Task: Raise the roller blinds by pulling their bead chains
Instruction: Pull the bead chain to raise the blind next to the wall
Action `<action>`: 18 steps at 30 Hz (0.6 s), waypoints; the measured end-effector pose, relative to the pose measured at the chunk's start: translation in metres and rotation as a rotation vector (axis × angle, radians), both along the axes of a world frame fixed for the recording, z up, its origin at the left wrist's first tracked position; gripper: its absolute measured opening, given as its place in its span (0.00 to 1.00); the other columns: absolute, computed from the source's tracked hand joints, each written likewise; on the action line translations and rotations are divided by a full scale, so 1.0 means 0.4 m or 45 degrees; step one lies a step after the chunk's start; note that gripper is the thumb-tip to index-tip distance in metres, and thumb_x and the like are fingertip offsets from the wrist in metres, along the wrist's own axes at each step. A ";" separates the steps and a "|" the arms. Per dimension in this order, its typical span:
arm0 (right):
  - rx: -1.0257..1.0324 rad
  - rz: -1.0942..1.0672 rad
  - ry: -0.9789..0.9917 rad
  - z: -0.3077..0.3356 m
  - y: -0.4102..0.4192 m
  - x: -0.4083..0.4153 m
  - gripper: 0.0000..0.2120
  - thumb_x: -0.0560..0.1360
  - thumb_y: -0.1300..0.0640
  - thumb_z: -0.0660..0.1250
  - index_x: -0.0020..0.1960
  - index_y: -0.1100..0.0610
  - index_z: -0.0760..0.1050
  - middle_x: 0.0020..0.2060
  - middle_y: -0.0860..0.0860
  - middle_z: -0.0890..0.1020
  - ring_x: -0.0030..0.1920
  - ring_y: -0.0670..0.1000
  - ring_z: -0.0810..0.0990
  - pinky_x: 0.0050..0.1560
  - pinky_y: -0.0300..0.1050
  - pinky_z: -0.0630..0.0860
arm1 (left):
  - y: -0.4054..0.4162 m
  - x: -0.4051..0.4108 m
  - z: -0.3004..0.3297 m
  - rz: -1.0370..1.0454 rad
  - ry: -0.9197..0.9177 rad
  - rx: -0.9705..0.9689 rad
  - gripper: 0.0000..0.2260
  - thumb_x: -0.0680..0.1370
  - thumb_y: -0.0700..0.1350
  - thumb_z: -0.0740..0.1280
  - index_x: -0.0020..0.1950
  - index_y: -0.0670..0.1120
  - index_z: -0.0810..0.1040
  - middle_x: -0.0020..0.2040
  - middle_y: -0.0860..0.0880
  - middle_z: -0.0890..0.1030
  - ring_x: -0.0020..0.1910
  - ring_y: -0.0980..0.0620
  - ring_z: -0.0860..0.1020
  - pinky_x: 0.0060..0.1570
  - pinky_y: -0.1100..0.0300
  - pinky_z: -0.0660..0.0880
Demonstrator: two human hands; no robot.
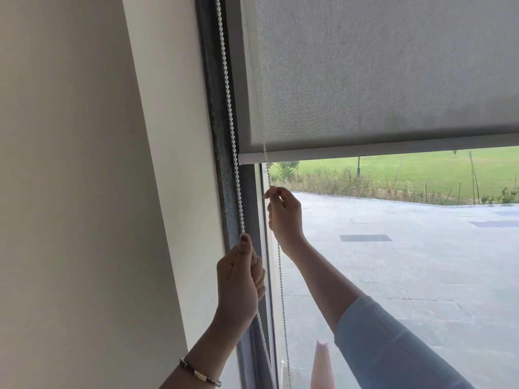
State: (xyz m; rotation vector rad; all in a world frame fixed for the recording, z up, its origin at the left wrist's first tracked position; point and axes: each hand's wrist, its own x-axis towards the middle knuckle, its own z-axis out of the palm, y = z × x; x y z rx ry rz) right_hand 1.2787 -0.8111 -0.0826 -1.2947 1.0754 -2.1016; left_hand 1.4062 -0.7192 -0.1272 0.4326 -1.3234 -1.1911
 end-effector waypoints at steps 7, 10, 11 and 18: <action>0.018 0.016 -0.029 0.006 -0.009 0.002 0.13 0.84 0.57 0.59 0.44 0.58 0.78 0.26 0.50 0.66 0.23 0.45 0.59 0.27 0.41 0.55 | 0.013 -0.005 -0.002 -0.011 0.004 0.023 0.22 0.77 0.56 0.59 0.24 0.52 0.62 0.21 0.52 0.59 0.18 0.57 0.55 0.23 0.68 0.54; 0.023 0.003 -0.050 0.009 -0.011 0.001 0.13 0.83 0.58 0.60 0.43 0.57 0.78 0.25 0.50 0.66 0.23 0.45 0.59 0.27 0.42 0.55 | 0.018 -0.008 -0.011 -0.019 0.005 0.029 0.22 0.77 0.56 0.58 0.25 0.51 0.61 0.21 0.52 0.58 0.19 0.56 0.54 0.23 0.69 0.53; 0.018 -0.002 -0.056 0.011 -0.012 0.000 0.13 0.83 0.59 0.60 0.42 0.56 0.78 0.25 0.49 0.67 0.23 0.45 0.59 0.27 0.42 0.55 | 0.019 -0.008 -0.015 -0.021 0.001 0.033 0.22 0.77 0.56 0.58 0.25 0.51 0.61 0.21 0.52 0.58 0.19 0.56 0.54 0.23 0.69 0.53; 0.003 -0.013 0.015 0.013 -0.022 -0.006 0.15 0.83 0.56 0.60 0.39 0.53 0.78 0.23 0.45 0.66 0.23 0.45 0.60 0.27 0.41 0.55 | 0.007 -0.009 -0.019 -0.021 -0.020 0.052 0.21 0.77 0.56 0.59 0.25 0.51 0.62 0.21 0.51 0.59 0.18 0.56 0.55 0.22 0.69 0.53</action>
